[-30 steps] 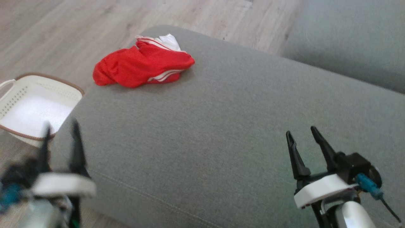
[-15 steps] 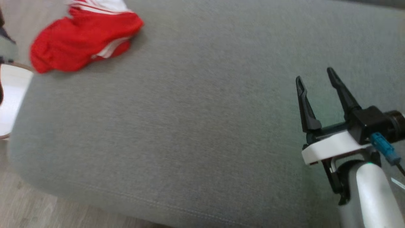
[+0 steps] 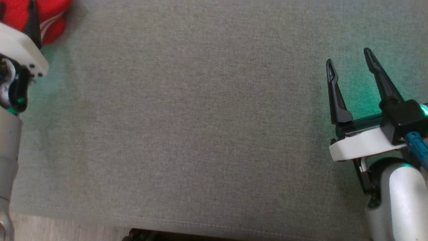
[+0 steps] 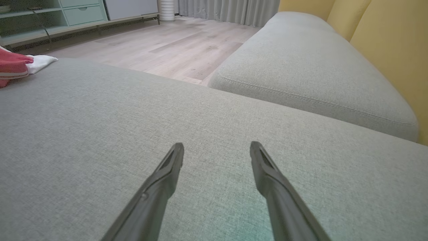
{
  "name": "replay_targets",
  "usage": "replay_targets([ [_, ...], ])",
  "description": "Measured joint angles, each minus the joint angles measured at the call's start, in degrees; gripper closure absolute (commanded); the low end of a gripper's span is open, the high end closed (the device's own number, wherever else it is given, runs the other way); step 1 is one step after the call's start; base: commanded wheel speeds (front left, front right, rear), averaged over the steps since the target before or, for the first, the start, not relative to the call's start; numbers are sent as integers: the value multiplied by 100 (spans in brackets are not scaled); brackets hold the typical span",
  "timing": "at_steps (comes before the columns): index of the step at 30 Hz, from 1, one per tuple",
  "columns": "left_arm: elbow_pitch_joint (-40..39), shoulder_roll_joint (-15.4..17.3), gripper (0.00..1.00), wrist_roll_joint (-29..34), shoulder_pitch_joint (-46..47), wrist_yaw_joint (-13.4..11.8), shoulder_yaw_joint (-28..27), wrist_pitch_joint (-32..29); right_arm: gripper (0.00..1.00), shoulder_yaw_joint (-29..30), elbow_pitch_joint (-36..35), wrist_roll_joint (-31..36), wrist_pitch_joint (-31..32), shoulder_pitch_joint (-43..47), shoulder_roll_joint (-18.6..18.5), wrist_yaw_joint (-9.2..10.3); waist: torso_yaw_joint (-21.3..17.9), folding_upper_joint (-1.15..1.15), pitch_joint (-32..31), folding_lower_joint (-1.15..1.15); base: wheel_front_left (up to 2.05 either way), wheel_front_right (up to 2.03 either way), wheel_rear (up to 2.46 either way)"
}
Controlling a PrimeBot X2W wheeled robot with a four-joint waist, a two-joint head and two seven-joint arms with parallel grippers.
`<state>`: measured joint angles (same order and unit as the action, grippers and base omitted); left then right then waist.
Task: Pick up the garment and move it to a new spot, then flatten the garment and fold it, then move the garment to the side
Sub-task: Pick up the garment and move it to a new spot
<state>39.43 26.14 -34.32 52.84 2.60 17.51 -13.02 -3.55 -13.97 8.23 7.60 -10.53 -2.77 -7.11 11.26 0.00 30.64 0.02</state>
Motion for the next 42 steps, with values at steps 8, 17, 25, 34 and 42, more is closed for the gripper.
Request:
replay_targets([
  [8, 979, -125, 4, 12, 250, 104, 143, 108, 0, 5, -107, 43, 49, -64, -1, 0, -120, 0, 314, -1, 0, 0, 0],
  [17, 1529, -146, 100, 102, 375, 250, 301, 428, 0, 9, -13, 25, 40, -65, -1, 0, -105, 0, 157, -2, 0, 0, 0],
  [25, 1614, 62, 100, 470, 572, 255, 536, 1025, 0, 18, 378, -285, -218, -63, -1, 0, -155, 0, -333, -2, 0, 0, 0],
  [34, 1036, 211, 100, 914, 897, 405, 1155, 1260, 0, 42, 1036, -862, -668, 109, 1, 0, -427, 1, -1343, -3, 0, 0, 0],
  [42, 131, -249, 100, 642, 1151, 481, 1619, 1043, 0, 231, 1461, -1237, -914, 612, 8, 0, -878, 1, -2313, -4, 0, 0, 0],
])
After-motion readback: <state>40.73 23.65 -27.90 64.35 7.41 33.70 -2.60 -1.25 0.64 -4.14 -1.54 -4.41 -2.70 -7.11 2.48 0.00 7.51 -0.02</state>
